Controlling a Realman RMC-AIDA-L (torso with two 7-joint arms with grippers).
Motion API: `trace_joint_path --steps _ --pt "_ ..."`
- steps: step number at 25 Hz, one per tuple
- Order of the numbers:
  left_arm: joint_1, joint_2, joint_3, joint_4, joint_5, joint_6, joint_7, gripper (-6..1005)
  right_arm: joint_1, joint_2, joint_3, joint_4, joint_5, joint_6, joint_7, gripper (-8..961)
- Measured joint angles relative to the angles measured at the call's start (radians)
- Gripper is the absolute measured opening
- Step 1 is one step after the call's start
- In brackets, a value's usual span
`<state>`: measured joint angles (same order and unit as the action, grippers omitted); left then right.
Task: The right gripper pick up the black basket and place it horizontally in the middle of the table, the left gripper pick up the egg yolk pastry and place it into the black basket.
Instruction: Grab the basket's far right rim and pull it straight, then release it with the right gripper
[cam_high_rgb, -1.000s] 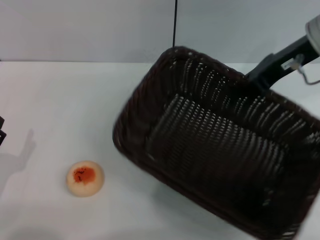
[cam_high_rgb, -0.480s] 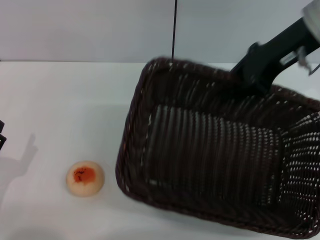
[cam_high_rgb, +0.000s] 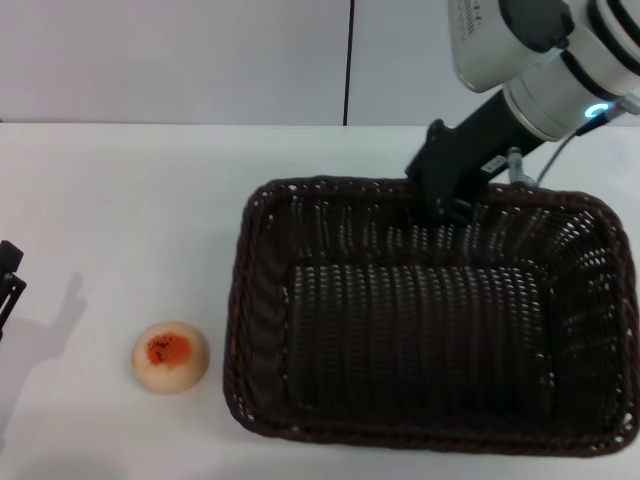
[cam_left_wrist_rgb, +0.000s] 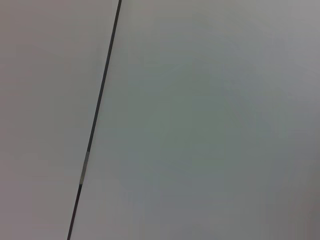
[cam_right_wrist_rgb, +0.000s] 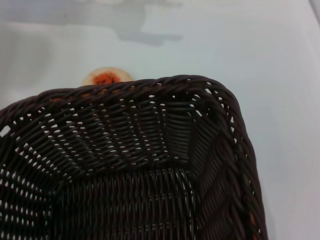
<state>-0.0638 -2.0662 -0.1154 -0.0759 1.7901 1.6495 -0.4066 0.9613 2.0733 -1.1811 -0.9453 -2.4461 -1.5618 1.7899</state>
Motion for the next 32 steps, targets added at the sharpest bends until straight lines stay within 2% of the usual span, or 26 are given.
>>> trace_joint_path --steps 9,12,18,28,32 --pt "0.008 -0.002 0.0 -0.008 0.0 0.018 0.0 841 -0.005 0.003 -0.005 0.033 0.05 0.088 -0.031 156" --pt "0.002 -0.002 0.0 -0.015 0.0 0.018 0.0 841 -0.008 0.005 -0.037 0.056 0.075 0.122 -0.045 156" --pt "-0.007 -0.003 -0.004 -0.016 -0.003 0.018 0.001 841 -0.025 0.008 -0.164 0.085 0.145 0.199 -0.076 157" --pt "-0.004 -0.003 0.0 -0.016 -0.001 0.017 0.0 841 -0.053 0.011 -0.178 0.056 0.168 0.222 -0.08 159" --pt "-0.003 -0.002 0.001 -0.017 0.0 0.019 0.0 841 -0.076 0.011 -0.178 0.021 0.177 0.217 -0.079 229"
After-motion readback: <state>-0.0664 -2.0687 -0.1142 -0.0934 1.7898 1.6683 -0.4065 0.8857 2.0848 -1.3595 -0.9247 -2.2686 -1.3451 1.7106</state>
